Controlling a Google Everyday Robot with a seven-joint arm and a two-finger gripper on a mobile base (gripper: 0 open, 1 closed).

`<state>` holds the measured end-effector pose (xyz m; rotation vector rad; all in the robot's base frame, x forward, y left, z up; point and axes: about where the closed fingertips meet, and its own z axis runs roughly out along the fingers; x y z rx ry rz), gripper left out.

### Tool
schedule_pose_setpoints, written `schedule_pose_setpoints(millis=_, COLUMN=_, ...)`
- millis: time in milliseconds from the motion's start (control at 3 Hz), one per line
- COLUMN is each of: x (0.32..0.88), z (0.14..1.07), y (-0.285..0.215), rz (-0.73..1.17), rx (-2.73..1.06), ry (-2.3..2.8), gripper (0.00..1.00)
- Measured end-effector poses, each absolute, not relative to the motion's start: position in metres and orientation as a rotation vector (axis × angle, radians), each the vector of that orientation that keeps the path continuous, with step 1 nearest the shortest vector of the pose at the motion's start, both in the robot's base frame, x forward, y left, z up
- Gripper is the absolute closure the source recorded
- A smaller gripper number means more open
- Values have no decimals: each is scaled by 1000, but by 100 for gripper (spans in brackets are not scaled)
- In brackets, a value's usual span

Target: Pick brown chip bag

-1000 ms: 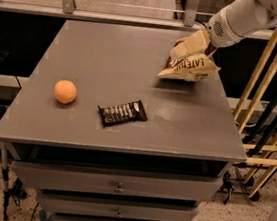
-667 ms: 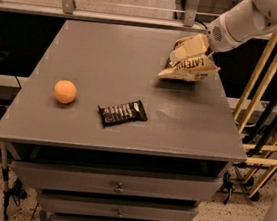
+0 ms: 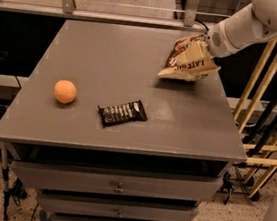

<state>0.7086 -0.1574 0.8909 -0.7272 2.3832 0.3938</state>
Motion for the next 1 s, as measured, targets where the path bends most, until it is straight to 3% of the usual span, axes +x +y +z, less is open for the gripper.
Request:
schedule_pose_setpoints(millis=333, x=708, z=899, y=-151, rz=409, rx=-757, ry=2349, gripper=64)
schedule_pose_setpoints(millis=667, x=703, z=923, y=-132, rz=449, rx=-839, ry=2229, gripper=96)
schedule_pose_setpoints(millis=1000, x=695, z=947, y=-118, rz=532, rx=-874, ry=2093, gripper=100)
